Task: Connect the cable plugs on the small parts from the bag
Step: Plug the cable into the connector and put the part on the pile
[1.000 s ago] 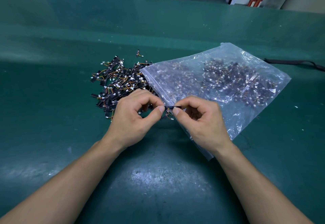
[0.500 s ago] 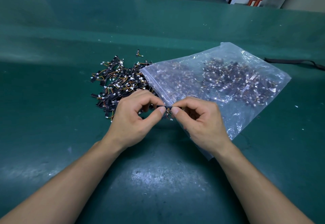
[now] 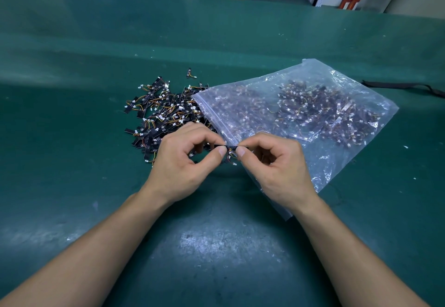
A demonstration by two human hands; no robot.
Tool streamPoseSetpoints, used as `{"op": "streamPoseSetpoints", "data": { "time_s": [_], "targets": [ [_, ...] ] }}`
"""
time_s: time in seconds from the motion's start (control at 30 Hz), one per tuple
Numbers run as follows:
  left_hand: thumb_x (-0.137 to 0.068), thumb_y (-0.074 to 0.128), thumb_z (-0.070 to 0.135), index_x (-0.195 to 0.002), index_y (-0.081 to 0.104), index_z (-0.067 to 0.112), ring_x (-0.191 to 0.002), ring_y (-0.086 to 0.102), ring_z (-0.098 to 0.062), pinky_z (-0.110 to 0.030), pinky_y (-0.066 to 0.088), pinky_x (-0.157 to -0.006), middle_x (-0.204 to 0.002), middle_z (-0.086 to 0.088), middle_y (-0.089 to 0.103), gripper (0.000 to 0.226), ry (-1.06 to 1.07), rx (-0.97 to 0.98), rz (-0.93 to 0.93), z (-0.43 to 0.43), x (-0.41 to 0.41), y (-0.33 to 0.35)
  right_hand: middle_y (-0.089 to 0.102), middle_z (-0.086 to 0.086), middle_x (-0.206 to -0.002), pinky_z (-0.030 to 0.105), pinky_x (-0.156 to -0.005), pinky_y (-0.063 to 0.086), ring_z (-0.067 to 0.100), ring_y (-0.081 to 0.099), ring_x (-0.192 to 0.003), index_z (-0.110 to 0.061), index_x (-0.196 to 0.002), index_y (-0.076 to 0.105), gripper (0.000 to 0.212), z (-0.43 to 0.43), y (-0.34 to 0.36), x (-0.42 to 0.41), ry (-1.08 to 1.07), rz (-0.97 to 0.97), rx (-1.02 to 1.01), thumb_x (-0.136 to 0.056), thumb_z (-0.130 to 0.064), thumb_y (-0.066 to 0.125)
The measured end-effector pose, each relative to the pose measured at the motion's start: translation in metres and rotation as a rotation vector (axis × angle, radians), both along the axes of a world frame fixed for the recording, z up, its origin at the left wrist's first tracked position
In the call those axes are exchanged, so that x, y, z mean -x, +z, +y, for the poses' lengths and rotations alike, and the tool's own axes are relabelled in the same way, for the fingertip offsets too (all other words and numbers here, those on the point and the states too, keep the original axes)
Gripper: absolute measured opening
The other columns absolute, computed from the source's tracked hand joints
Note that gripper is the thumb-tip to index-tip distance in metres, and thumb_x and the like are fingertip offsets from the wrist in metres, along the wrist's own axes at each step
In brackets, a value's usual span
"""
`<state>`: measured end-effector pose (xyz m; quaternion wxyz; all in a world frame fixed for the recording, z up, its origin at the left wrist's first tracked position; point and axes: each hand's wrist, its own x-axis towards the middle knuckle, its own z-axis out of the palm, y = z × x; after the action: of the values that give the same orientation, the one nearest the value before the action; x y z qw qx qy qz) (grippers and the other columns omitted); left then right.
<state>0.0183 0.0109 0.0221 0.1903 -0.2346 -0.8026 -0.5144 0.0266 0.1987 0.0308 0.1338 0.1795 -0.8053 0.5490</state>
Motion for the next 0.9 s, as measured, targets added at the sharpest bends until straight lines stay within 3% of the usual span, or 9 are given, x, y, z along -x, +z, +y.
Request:
{"op": "streamPoseSetpoints", "data": {
  "time_s": [0.13, 0.27, 0.37, 0.73, 0.9],
  "targets": [
    [-0.086, 0.063, 0.026, -0.082, 0.071, 0.016, -0.076, 0.059, -0.025, -0.036, 0.045, -0.067, -0.08, 0.007, 0.067, 0.013, -0.009, -0.011, -0.022, -0.0006, -0.0003, 0.0003, 0.063, -0.016, -0.066, 0.014, -0.058, 0.037, 0.006, 0.05, -0.054, -0.029, -0.078, 0.072, 0.016, 0.0, 0.0, 0.0006, -0.004, 0.028, -0.025, -0.086, -0.015, 0.07],
    [-0.085, 0.064, 0.025, -0.079, 0.067, 0.024, -0.072, 0.057, -0.025, -0.038, 0.045, -0.065, -0.076, 0.006, 0.065, 0.007, -0.005, -0.016, -0.016, -0.0001, -0.0001, 0.0015, 0.062, -0.019, -0.065, 0.015, -0.057, 0.037, 0.006, 0.049, -0.053, -0.033, -0.078, 0.07, 0.019, 0.0003, -0.0003, 0.0005, -0.01, 0.024, -0.019, -0.086, -0.017, 0.07],
    [-0.086, 0.064, 0.023, -0.079, 0.067, 0.024, -0.072, 0.056, -0.026, -0.037, 0.044, -0.065, -0.076, 0.003, 0.065, 0.008, -0.004, -0.008, 0.003, 0.0, 0.0002, 0.0015, 0.061, -0.021, -0.065, 0.013, -0.056, 0.035, 0.004, 0.047, -0.052, -0.037, -0.079, 0.07, 0.018, 0.0005, -0.0004, 0.0001, -0.006, 0.002, -0.006, -0.086, -0.02, 0.071],
    [-0.085, 0.065, 0.025, -0.081, 0.07, 0.016, -0.074, 0.059, -0.025, -0.037, 0.046, -0.066, -0.079, 0.005, 0.067, 0.011, -0.004, -0.013, -0.013, -0.0006, 0.0, 0.0003, 0.064, -0.013, -0.067, 0.014, -0.057, 0.037, 0.005, 0.049, -0.054, -0.019, -0.079, 0.075, 0.01, 0.001, -0.0019, 0.0007, 0.0, 0.011, -0.014, -0.087, -0.014, 0.07],
    [-0.086, 0.063, 0.024, -0.078, 0.068, 0.017, -0.072, 0.056, -0.025, -0.036, 0.044, -0.066, -0.075, 0.003, 0.065, 0.012, -0.004, 0.006, -0.003, -0.0014, 0.0007, 0.0007, 0.067, -0.01, -0.068, 0.018, -0.056, 0.039, 0.009, 0.051, -0.054, -0.023, -0.079, 0.075, 0.011, 0.0007, -0.0025, 0.0007, -0.008, 0.013, -0.001, -0.087, -0.015, 0.071]
  ]
}}
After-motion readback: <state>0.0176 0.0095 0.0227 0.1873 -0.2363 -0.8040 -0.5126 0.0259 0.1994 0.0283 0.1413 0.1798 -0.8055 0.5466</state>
